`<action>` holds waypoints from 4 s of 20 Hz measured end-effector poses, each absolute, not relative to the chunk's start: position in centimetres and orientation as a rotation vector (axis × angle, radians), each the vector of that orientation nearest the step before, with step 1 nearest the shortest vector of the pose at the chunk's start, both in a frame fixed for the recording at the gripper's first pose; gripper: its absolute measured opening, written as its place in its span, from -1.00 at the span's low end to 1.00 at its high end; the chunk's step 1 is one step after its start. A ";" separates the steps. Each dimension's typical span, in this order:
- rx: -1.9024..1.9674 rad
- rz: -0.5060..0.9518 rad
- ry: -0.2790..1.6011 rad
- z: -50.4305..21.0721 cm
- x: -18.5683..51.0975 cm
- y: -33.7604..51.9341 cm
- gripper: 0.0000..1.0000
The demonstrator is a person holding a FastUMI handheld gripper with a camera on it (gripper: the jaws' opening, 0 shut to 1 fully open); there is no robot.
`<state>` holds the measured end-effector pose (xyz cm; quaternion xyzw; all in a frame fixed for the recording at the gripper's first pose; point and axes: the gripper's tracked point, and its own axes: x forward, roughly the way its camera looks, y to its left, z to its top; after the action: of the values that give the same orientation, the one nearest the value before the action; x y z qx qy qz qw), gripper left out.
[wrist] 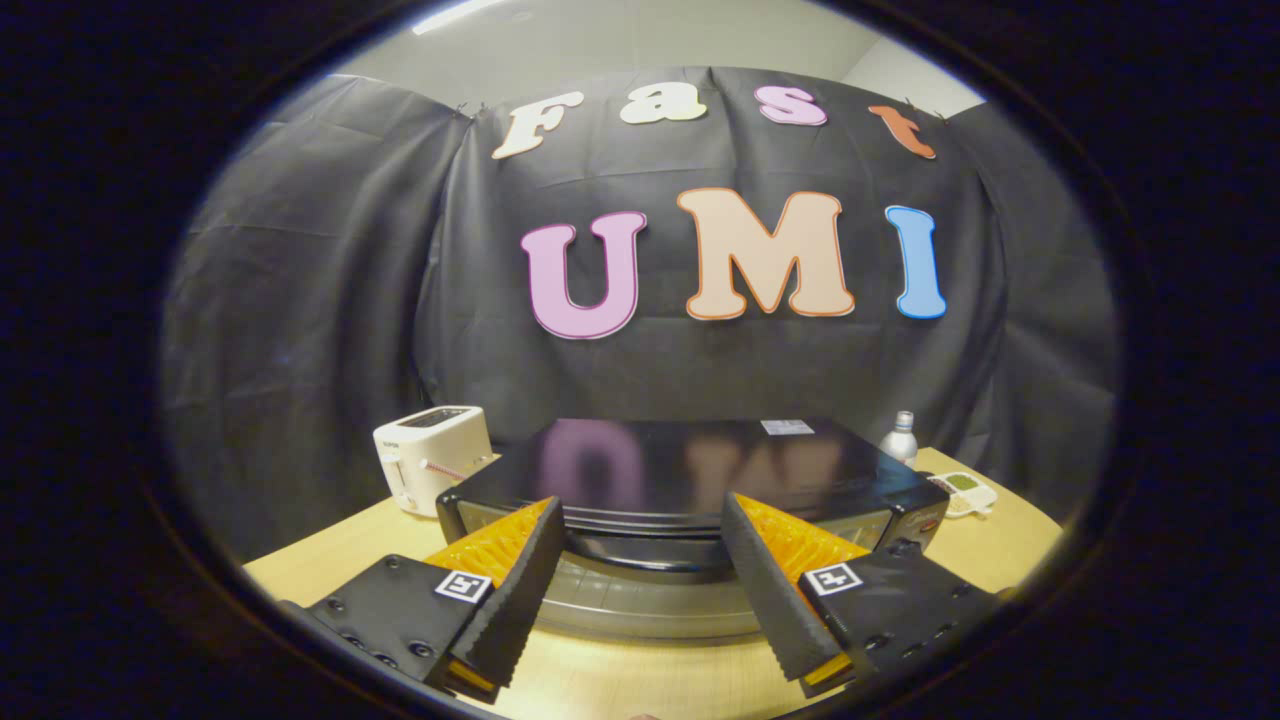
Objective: Open the toaster oven, put the food inside, and close the toaster oven door.
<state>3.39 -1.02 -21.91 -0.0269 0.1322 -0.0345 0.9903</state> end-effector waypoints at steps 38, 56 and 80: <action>0.025 -0.149 0.317 -29.9 -13.1 -0.4 0.96; 0.053 -0.144 0.450 -34.7 -15.8 -1.3 0.85; -0.060 -0.451 0.286 -23.6 -17.3 -24.8 0.81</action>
<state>-17.30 -24.85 -23.60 -0.0297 0.1414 -0.2230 0.9641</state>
